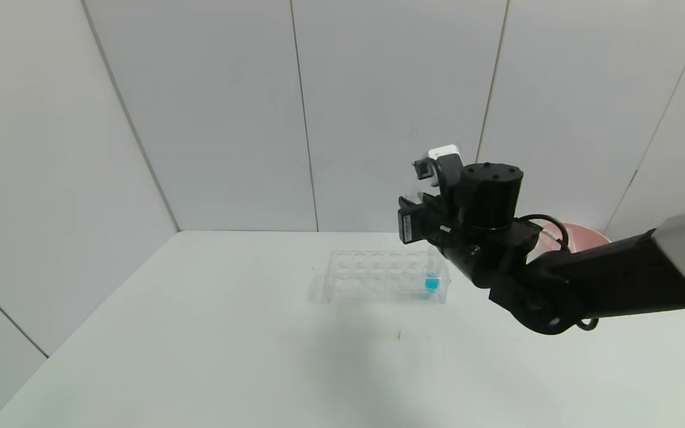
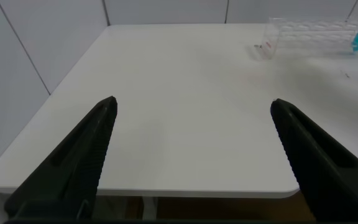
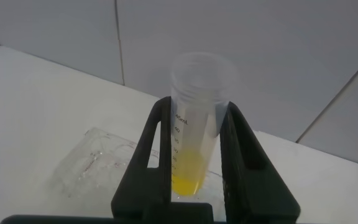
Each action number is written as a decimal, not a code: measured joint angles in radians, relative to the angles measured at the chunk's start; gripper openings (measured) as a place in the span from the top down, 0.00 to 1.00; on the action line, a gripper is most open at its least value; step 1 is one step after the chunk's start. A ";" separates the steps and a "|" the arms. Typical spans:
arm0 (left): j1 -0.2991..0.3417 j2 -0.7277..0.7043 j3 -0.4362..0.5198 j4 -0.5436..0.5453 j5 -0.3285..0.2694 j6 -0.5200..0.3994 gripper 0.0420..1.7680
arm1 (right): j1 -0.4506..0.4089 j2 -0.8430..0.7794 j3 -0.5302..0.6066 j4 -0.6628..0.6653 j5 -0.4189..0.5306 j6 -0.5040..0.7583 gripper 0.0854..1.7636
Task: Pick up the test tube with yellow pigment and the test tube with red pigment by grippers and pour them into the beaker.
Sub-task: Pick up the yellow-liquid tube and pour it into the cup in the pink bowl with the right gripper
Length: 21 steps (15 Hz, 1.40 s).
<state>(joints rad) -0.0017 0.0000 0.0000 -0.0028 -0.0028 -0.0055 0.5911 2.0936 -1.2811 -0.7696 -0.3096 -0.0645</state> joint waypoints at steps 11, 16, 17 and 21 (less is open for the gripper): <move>0.000 0.000 0.000 0.000 0.000 0.000 0.00 | -0.213 -0.263 -0.154 0.630 0.279 0.022 0.74; 0.000 0.000 0.000 0.000 0.000 0.000 0.00 | -0.381 -0.316 -0.276 0.884 0.503 0.017 0.74; 0.000 0.000 0.000 0.000 0.000 0.000 0.00 | -0.413 -0.317 -0.304 0.929 0.544 0.013 0.74; 0.000 0.000 0.000 0.000 0.000 0.000 0.00 | -0.533 -0.300 -0.421 1.137 0.662 -0.109 0.74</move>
<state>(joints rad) -0.0017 0.0000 0.0000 -0.0028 -0.0032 -0.0057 0.0577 1.7938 -1.7026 0.3679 0.3523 -0.1738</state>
